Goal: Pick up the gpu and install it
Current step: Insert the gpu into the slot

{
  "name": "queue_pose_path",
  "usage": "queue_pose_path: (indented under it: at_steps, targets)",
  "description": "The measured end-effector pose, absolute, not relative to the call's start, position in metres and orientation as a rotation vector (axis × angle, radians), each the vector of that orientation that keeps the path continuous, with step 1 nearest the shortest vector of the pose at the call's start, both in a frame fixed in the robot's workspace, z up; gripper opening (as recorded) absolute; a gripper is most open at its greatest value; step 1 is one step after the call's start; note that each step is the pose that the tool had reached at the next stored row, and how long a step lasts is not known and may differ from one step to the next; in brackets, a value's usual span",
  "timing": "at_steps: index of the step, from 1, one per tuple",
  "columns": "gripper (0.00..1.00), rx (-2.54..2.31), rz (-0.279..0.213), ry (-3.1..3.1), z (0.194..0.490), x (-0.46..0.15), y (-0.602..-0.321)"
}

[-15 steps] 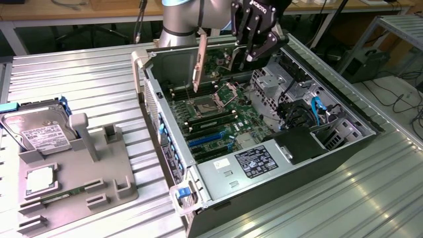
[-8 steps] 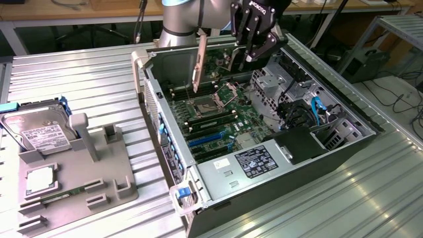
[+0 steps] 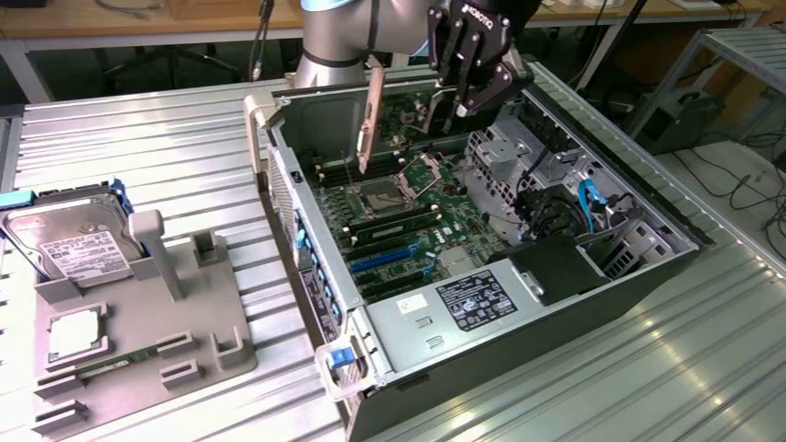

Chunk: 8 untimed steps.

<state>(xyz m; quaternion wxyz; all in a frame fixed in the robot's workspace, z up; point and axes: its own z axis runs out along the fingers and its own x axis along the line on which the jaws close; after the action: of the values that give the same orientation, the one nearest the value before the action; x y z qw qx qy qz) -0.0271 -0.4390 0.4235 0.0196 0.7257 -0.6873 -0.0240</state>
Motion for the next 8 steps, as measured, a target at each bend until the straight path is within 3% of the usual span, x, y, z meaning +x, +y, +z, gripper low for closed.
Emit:
queue_pose_path:
  at_steps: [8]
  targets:
    - [0.27, 2.252, -0.075, -2.133, 0.4207, -0.0271, -0.4387]
